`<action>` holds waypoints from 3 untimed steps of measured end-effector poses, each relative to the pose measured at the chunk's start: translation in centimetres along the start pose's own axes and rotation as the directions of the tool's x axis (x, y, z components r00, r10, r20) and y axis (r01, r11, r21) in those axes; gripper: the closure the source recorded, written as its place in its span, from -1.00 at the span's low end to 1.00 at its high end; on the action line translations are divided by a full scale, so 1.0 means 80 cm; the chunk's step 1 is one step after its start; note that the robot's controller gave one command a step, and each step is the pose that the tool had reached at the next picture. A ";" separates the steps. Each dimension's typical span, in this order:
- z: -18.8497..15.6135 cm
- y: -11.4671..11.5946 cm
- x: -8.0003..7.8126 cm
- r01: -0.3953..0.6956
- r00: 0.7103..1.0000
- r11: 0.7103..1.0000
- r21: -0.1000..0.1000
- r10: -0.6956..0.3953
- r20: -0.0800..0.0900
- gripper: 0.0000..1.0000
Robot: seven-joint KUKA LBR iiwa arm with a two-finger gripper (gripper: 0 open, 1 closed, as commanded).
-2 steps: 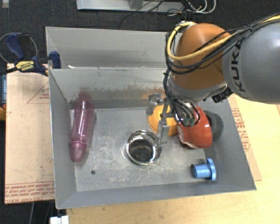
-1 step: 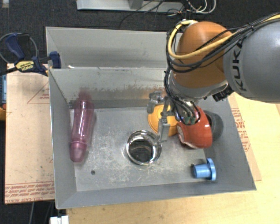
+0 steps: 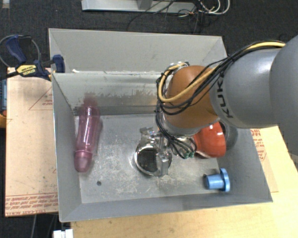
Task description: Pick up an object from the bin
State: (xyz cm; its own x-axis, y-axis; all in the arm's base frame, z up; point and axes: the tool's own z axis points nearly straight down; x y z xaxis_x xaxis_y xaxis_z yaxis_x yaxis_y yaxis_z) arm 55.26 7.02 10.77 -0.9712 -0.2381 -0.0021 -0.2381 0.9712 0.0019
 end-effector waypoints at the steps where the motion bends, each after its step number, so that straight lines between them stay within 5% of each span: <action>1: 0.038 0.007 -0.007 0.214 0.977 0.977 0.003 -0.214 0.013 -1.00; 2: 0.009 -0.008 0.014 0.015 1.000 1.000 -0.001 -0.015 -0.001 -1.00; 3: 0.037 0.007 -0.007 0.198 0.980 0.980 0.002 -0.198 0.016 -1.00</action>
Offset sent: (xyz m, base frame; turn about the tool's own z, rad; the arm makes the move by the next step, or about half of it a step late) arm -0.0096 -0.0096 -0.0077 -0.0155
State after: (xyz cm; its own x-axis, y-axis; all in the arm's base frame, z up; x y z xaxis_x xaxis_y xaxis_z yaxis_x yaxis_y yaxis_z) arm 55.64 7.70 7.81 -0.9046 -0.4258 -0.0179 -0.4259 0.9048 -0.0002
